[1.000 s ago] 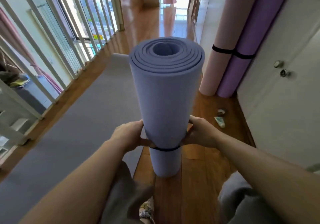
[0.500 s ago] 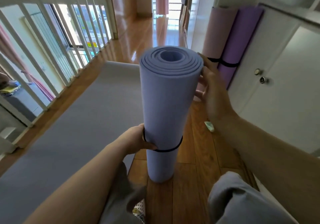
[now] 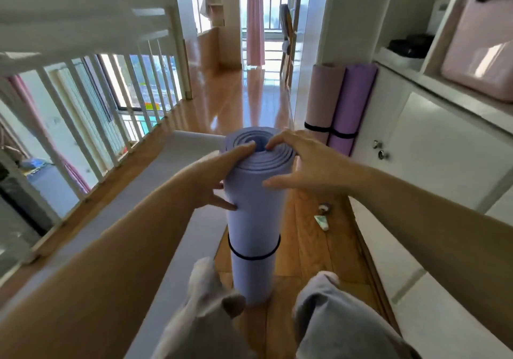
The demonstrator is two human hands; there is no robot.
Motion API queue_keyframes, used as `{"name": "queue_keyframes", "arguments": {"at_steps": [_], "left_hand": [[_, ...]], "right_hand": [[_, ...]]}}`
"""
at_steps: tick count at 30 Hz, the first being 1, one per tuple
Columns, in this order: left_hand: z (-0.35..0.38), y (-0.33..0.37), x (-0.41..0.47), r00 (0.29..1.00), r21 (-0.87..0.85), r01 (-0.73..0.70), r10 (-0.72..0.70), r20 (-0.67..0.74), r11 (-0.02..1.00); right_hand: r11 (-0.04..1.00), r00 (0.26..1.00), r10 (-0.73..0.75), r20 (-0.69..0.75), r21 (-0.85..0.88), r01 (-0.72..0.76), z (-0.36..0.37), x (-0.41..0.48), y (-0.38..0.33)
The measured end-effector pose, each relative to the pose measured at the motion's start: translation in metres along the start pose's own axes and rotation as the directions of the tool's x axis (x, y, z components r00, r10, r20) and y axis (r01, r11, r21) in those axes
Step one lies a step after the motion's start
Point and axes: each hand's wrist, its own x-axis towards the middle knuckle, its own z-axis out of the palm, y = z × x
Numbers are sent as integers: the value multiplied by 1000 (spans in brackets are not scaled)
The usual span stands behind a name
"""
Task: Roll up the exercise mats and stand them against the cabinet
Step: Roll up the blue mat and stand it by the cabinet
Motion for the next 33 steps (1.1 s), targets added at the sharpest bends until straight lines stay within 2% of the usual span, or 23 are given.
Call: {"name": "queue_keyframes", "arguments": {"at_steps": [4, 6, 8, 11, 14, 18, 22, 33], "left_hand": [[37, 2, -15, 999, 85, -40, 37, 30, 996], [56, 6, -20, 996, 140, -85, 83, 23, 986], [69, 15, -22, 998, 80, -65, 67, -12, 995], [86, 30, -15, 992, 26, -115, 116, -55, 993], [106, 42, 0, 973, -58, -219, 214, -82, 974], [135, 54, 40, 932, -58, -353, 346, -106, 934], [164, 65, 100, 905, -32, -420, 416, -94, 907], [212, 59, 235, 907, -7, -420, 420, -30, 907]], "right_hand": [[974, 986, 97, 139, -217, -65, -15, -13, -5], [958, 982, 101, 157, -281, -53, -16, -20, 3], [965, 994, 53, 99, -261, -25, -20, -26, 14], [969, 1000, -3, 14, -246, 6, -38, -27, 32], [953, 996, -45, -79, -304, 19, -59, -23, 48], [925, 983, -96, -158, -379, 30, -80, -8, 87], [918, 977, -131, -170, -393, 54, -95, 25, 144], [908, 984, -84, -157, -419, 10, -93, 84, 265]]}}
